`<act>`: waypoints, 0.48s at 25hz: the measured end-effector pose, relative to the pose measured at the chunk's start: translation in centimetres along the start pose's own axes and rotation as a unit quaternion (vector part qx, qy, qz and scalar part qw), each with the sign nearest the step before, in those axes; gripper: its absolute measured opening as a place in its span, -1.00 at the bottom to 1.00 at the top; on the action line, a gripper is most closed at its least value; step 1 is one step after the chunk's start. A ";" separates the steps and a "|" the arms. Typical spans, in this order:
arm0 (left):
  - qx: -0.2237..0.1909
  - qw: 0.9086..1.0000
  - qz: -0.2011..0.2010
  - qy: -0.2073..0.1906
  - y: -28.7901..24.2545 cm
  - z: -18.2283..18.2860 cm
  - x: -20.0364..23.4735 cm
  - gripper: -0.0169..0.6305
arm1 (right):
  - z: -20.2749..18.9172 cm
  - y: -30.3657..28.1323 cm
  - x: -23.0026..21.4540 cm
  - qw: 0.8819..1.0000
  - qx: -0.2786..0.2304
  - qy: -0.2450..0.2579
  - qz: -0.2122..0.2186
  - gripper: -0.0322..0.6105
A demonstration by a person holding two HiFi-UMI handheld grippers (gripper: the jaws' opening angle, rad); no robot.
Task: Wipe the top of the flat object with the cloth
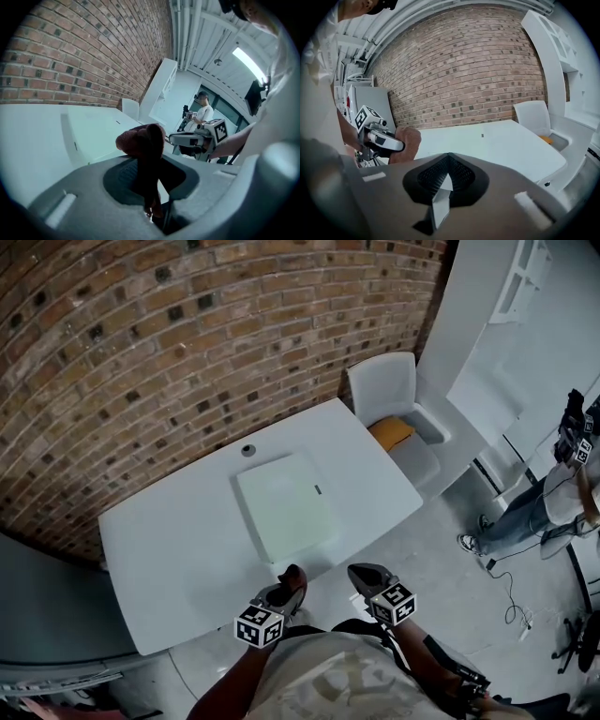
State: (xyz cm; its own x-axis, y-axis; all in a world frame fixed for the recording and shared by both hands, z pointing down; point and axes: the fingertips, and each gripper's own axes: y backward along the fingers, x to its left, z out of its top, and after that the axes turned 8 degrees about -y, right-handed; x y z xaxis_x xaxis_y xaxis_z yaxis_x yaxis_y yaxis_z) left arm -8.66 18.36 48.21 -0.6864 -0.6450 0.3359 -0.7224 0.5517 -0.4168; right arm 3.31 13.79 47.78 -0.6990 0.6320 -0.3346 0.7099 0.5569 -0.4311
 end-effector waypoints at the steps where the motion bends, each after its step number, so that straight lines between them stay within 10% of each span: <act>1: -0.002 1.000 0.004 0.002 0.1 0.2 0.6 -0.72 | 0.3 -0.5 -0.2 1.000 0.000 -0.001 0.000 -0.88; 12: -0.017 0.998 0.053 0.029 0.6 1.4 5.3 -0.72 | 2.5 -5.4 -2.8 1.000 0.011 -0.015 0.019 -0.88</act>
State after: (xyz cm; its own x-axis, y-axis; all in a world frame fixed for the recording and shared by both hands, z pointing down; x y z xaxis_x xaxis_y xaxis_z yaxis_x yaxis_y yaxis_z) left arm -12.62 14.53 48.50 -0.7626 -0.5502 0.3401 -0.6466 0.6344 -0.4236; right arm 1.21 7.68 48.94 -0.6734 0.6365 -0.3759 0.7347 0.5198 -0.4360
